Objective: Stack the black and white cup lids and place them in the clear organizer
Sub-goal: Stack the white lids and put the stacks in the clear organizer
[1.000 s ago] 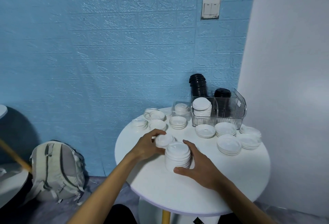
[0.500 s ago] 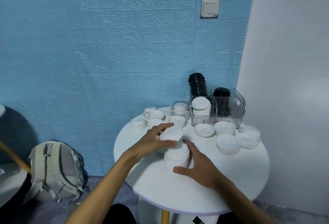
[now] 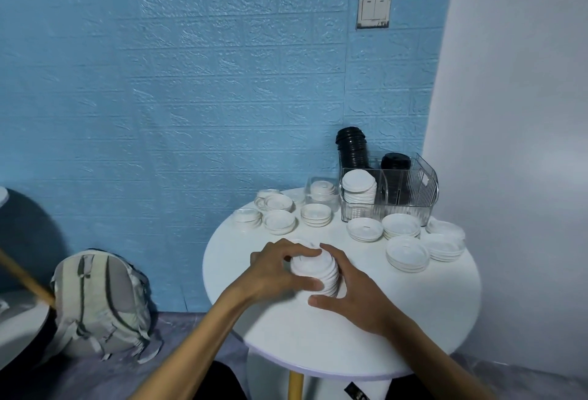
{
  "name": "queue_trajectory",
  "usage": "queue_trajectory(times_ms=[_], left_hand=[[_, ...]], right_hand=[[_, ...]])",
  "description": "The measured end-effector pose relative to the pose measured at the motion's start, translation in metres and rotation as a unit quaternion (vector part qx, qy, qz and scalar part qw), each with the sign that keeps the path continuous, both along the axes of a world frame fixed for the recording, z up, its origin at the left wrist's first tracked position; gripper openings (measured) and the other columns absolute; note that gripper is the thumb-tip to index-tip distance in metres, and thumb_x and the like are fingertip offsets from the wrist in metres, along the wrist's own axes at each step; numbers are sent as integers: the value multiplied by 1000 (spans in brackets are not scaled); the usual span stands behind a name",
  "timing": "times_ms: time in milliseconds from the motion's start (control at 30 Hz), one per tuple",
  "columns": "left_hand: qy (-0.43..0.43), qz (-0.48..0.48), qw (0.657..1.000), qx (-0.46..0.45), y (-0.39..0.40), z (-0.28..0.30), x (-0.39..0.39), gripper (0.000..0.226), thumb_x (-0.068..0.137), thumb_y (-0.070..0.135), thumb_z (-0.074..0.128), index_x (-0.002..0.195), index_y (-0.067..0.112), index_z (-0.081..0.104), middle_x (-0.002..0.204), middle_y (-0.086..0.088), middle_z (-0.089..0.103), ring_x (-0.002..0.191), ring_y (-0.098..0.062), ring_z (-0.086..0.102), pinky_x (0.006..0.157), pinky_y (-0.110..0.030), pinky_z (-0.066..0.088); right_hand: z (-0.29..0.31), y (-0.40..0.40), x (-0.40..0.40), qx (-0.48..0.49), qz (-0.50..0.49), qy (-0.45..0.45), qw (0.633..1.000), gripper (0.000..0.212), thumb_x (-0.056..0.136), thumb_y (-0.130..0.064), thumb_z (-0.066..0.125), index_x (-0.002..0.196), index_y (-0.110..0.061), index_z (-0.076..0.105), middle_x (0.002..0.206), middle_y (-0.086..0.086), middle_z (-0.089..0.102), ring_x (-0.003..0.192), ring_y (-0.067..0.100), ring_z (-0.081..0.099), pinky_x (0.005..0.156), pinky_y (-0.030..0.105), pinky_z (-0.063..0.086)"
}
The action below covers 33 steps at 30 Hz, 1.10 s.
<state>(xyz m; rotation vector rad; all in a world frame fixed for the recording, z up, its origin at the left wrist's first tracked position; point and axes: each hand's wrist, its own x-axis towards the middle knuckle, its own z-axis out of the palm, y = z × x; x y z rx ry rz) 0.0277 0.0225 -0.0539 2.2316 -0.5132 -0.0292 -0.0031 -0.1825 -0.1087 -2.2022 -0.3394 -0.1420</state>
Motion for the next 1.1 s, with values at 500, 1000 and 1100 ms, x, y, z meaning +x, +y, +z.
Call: queue_trajectory(times_ms=[500,1000,1100], left_hand=[[25,-60,997,49,5,4,5,55,69,75,77,120,64,62,135,36,50,135,4,28,111,-28,17],[26,-73,987,142,13,7,69,89,76,10,86,146,44,42,142,20,40,136,-2,36,105,-16,30],[-6,-70,979,190,9,9,71,92,76,13,87,153,33,42,137,21,38,130,3,34,97,-7,25]], right_hand=[[2,-1,-2,-14,0,2,1000,82,70,-64,78,136,-61,28,129,-34,56,122,-5,54,107,29,44],[2,-3,0,4,-1,0,1000,89,65,-65,82,138,-48,35,133,-30,55,123,-5,53,109,30,43],[2,-3,0,5,-1,2,1000,89,65,-65,83,138,-48,35,133,-31,55,123,-6,52,109,29,43]])
